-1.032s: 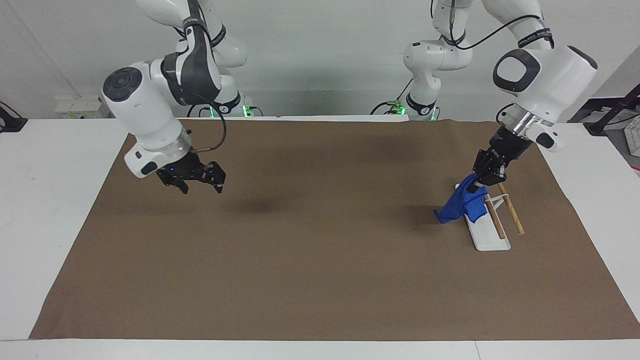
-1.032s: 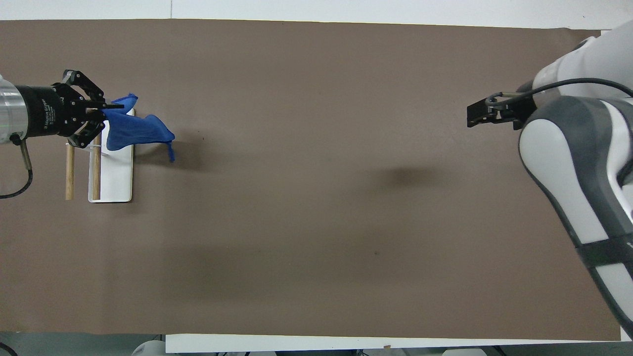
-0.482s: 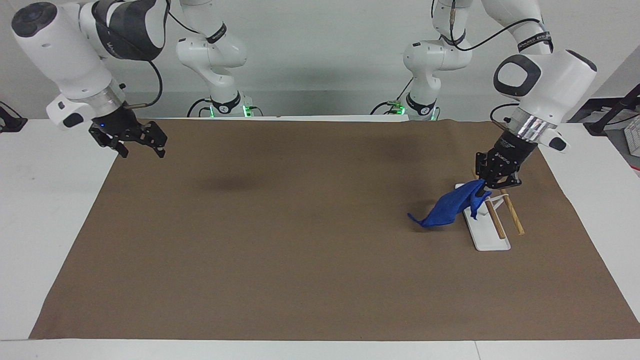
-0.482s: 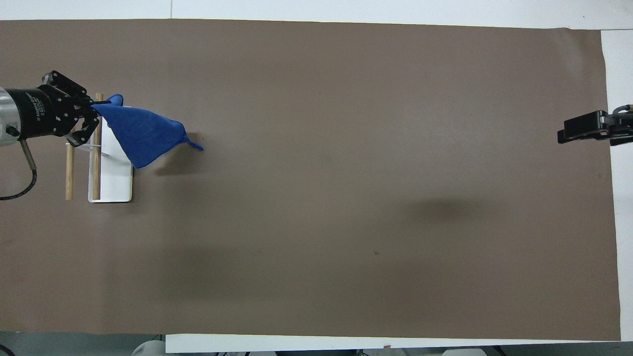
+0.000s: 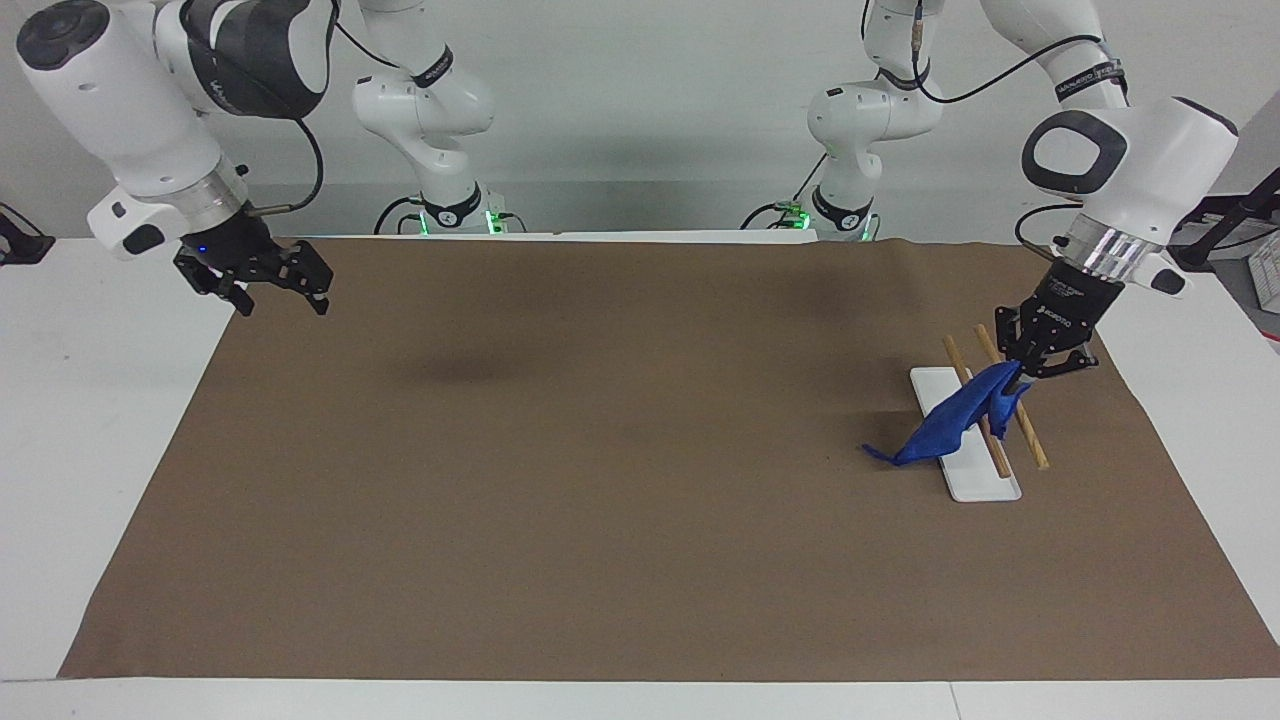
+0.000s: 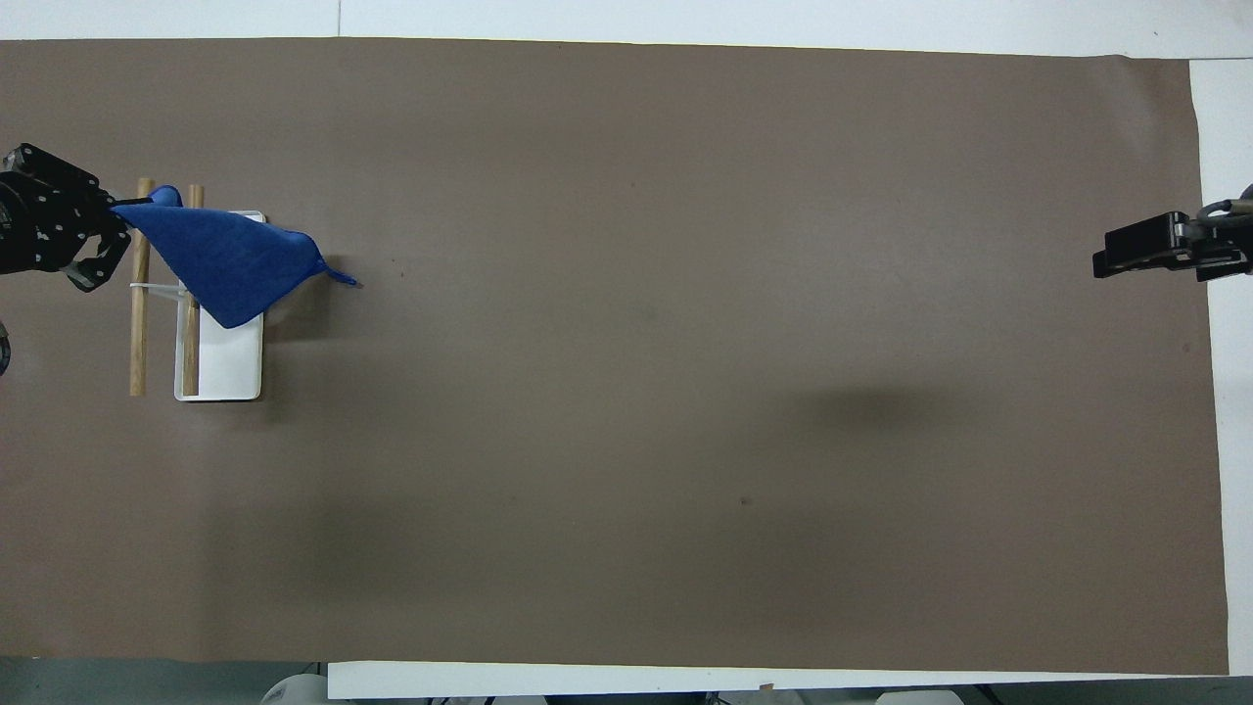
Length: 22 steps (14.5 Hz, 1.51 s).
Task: Right arm passes towel to left arm to hang
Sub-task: 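Drape the towel over the wooden sticks with the left gripper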
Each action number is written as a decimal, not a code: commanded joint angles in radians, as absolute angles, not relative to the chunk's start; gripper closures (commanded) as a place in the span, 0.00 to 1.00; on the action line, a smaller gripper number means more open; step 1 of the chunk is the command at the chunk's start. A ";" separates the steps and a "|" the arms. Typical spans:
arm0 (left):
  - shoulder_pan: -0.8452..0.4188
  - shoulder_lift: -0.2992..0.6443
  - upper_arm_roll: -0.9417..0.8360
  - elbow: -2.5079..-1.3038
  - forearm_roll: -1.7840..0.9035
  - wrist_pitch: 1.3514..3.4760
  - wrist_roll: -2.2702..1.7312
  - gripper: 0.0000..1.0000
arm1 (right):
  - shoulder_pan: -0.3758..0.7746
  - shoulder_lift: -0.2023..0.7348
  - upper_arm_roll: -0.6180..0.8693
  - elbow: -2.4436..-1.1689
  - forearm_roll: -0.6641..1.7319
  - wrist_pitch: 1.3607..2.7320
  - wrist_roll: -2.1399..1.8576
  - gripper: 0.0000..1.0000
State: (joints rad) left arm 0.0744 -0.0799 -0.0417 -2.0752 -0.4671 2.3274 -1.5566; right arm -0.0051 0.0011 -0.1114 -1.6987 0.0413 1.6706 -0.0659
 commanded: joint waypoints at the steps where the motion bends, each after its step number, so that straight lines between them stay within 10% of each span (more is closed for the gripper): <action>1: 0.090 -0.100 -0.046 -2.091 -0.476 2.356 -1.556 0.98 | -0.005 0.014 -0.110 -1.678 0.023 1.658 -0.043 0.00; 22: 0.222 -0.093 -0.044 -2.060 -0.471 2.346 -0.587 0.98 | -0.005 0.012 -0.110 -1.680 0.025 1.646 -0.043 0.00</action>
